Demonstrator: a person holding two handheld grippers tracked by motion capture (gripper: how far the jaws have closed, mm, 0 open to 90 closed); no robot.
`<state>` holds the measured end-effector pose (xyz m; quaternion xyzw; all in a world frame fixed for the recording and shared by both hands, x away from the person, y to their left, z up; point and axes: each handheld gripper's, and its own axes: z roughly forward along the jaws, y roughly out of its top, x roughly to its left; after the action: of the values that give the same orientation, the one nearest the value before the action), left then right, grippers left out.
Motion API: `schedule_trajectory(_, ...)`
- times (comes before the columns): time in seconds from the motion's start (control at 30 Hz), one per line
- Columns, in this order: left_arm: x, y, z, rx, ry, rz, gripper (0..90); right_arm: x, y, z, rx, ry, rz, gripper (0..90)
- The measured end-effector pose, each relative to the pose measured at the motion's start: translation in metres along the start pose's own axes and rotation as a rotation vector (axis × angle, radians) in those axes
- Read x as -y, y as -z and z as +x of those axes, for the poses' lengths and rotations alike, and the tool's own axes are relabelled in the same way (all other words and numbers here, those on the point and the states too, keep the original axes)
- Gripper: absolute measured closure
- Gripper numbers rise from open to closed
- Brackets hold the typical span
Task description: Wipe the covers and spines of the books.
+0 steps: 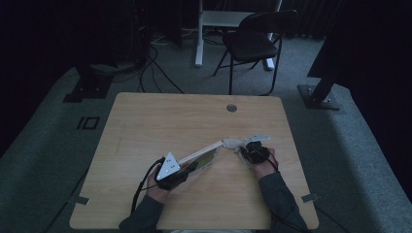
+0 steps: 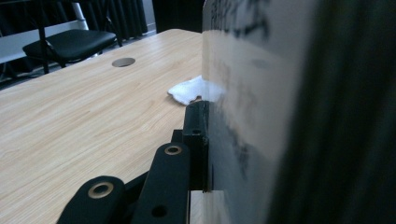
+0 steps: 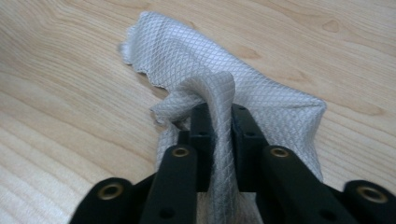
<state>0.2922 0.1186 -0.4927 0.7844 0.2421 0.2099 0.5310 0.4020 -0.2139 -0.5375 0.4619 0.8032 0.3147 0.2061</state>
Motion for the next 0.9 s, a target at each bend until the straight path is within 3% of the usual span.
schedule_trajectory(0.13,0.000,0.002,0.001,-0.022,-0.012,0.003,78.2,0.006,0.008,-0.005,-0.050,-0.046,-0.045,83.0)
schedule_trajectory(0.3,0.000,0.002,0.002,-0.032,-0.008,0.002,78.2,0.002,0.026,-0.007,-0.074,-0.063,-0.114,83.0)
schedule_trajectory(0.33,0.001,0.003,0.002,-0.035,-0.007,0.002,78.2,-0.001,0.036,-0.005,-0.077,-0.056,-0.147,82.9)
schedule_trajectory(0.6,0.002,0.000,0.002,-0.041,-0.021,0.016,78.2,-0.018,0.072,0.008,-0.125,-0.006,-0.258,82.8)
schedule_trajectory(0.9,0.002,-0.002,0.001,-0.048,-0.029,0.018,78.2,-0.035,0.093,0.028,-0.179,0.049,-0.334,82.7)
